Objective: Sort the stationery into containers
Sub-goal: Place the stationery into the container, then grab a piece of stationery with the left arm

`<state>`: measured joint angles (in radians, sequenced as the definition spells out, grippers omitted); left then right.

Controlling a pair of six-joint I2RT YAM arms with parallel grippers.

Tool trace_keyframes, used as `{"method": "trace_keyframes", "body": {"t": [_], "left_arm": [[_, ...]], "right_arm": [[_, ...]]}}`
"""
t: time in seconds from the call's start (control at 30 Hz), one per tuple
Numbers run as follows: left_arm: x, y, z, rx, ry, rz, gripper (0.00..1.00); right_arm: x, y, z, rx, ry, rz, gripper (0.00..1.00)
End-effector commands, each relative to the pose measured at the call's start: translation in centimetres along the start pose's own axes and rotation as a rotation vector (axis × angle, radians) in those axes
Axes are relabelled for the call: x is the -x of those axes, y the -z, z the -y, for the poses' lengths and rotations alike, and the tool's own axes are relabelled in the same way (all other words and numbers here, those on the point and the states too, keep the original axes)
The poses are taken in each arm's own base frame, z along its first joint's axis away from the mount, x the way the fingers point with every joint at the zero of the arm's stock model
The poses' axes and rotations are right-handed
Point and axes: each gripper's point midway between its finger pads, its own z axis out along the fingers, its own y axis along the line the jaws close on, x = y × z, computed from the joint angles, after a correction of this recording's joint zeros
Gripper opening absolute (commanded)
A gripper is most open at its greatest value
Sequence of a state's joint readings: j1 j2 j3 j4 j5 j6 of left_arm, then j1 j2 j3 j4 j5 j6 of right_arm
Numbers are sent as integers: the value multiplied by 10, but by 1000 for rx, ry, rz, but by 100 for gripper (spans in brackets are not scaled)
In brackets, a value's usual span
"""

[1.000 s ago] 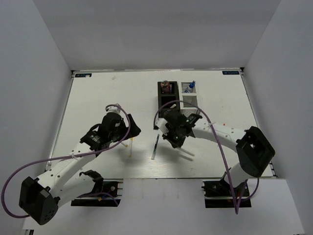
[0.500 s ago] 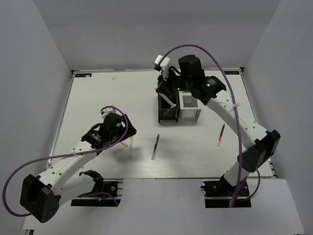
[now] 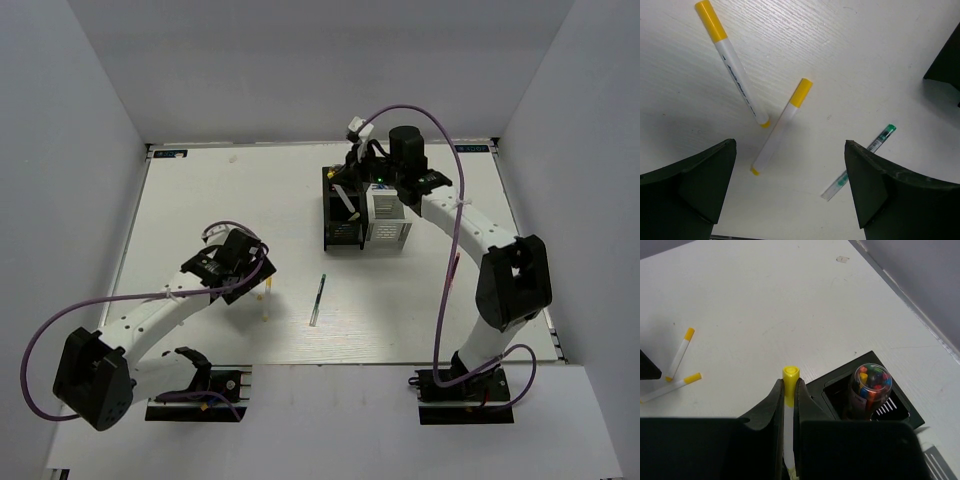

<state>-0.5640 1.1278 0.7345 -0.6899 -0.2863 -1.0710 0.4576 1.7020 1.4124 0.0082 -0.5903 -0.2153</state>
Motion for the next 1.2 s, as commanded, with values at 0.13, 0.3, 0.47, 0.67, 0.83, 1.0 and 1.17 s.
{"method": "trace_keyframes", "body": {"t": [0.13, 0.3, 0.47, 0.67, 0.83, 1.0, 1.17], "left_arm": [[11, 0, -3, 41, 77, 35, 100], [16, -8, -10, 113, 95, 45, 100], [30, -17, -15, 171, 112, 61, 98], [37, -31, -28, 236, 154, 46, 87], [38, -47, -34, 262, 179, 13, 76], [35, -62, -50, 303, 172, -19, 68], [32, -75, -53, 314, 150, -39, 56]], "right_arm": [[11, -8, 11, 96, 21, 153, 0], [-11, -13, 16, 136, -15, 128, 13], [-9, -4, 19, 110, -15, 129, 68], [16, 33, 16, 51, 0, 160, 63], [13, 70, 3, 12, -24, 166, 23], [-13, 97, -13, -13, -31, 121, 15], [-43, 111, -24, -33, -38, 75, 16]]}}
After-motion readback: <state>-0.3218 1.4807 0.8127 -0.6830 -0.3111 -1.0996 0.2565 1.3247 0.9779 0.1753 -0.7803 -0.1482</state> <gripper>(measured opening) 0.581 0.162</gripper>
